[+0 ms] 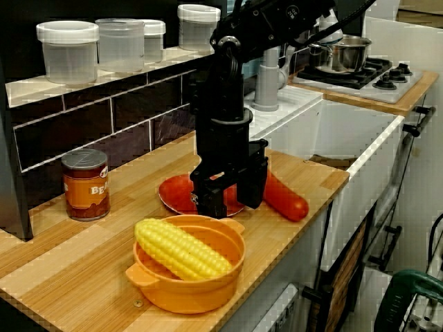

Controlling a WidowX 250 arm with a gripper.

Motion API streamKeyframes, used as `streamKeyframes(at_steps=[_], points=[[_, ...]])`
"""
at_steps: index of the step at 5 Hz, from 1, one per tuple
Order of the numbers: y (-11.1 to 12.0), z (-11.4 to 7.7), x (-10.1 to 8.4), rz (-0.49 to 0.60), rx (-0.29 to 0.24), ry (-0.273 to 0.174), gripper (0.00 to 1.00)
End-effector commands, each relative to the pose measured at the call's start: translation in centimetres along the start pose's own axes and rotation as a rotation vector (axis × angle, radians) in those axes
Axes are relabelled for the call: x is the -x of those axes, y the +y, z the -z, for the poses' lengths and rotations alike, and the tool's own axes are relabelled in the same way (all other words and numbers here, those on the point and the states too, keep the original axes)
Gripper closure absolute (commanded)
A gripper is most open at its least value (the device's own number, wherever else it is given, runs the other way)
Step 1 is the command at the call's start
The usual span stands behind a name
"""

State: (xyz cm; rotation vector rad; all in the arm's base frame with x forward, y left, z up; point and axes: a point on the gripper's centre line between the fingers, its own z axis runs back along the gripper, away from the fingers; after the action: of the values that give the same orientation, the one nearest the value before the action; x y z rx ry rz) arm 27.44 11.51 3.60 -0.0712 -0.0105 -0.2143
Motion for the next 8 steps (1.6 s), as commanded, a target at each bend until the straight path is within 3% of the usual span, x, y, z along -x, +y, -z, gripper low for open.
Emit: streamKeyframes(at_steps=[1, 3, 5, 8], points=[[0.6, -2.6, -0.4, 0.000, -0.040, -0.053, 0.00], [1.6, -2.9, -1.2, -0.040, -0.037, -0.048, 0.00], [2.0, -6.1, -1.2, -0.041, -0.004, -0.071, 0.00], [0.1, -6.7, 0.6, 0.056, -0.025, -0.081, 0.00]])
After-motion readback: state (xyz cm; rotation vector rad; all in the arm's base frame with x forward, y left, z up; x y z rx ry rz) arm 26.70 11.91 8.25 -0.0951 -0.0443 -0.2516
